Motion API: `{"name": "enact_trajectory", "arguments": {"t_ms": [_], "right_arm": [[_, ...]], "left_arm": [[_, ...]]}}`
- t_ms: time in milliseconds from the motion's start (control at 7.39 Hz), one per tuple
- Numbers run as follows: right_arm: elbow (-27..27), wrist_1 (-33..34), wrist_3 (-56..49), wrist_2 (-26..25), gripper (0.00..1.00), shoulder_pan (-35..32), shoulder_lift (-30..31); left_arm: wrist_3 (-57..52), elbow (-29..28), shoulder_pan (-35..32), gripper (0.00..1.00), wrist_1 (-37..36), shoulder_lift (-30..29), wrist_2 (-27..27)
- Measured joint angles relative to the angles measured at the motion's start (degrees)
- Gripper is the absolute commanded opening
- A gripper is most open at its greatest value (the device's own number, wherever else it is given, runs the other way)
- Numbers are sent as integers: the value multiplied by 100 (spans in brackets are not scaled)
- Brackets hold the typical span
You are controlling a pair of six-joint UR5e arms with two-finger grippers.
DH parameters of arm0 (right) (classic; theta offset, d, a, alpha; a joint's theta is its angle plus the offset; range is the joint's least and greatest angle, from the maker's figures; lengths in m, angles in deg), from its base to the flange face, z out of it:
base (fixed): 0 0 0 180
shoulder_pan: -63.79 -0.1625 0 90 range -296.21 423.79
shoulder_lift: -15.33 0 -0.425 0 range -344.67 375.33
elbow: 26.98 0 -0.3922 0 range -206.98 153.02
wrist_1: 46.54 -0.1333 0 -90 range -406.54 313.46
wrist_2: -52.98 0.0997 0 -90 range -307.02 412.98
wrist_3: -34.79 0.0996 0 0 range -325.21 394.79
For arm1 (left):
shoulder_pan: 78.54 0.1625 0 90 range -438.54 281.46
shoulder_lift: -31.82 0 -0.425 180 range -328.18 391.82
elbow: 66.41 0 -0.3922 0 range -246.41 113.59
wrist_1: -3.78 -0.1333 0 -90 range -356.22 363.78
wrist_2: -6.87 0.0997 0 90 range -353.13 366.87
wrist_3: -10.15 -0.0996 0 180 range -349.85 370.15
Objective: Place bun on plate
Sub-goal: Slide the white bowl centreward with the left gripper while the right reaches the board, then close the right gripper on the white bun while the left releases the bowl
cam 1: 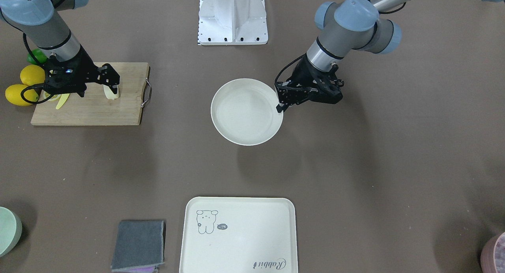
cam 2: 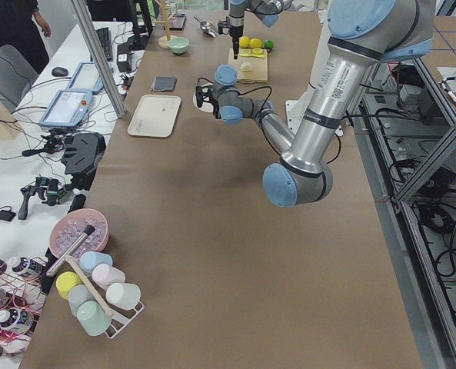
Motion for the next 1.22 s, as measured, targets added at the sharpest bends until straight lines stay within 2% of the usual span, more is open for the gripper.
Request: {"name": "enact_trajectory", "arguments": {"t_ms": [406,677,812,1218], "right_arm": [[196,-651,50,-410,100,537,371],[316,-750,77,-440,90,641,415],[322,-759,113,-431,90,669,430],[277,-765,225,-396,87,714,448]], "left_arm": [[30,1,103,0,-35,7,219],[31,-15,262,0,-37,27,415],[28,-44,339,0,-37,53,543],[14,-275,1186,0,-29,156,1635]]}}
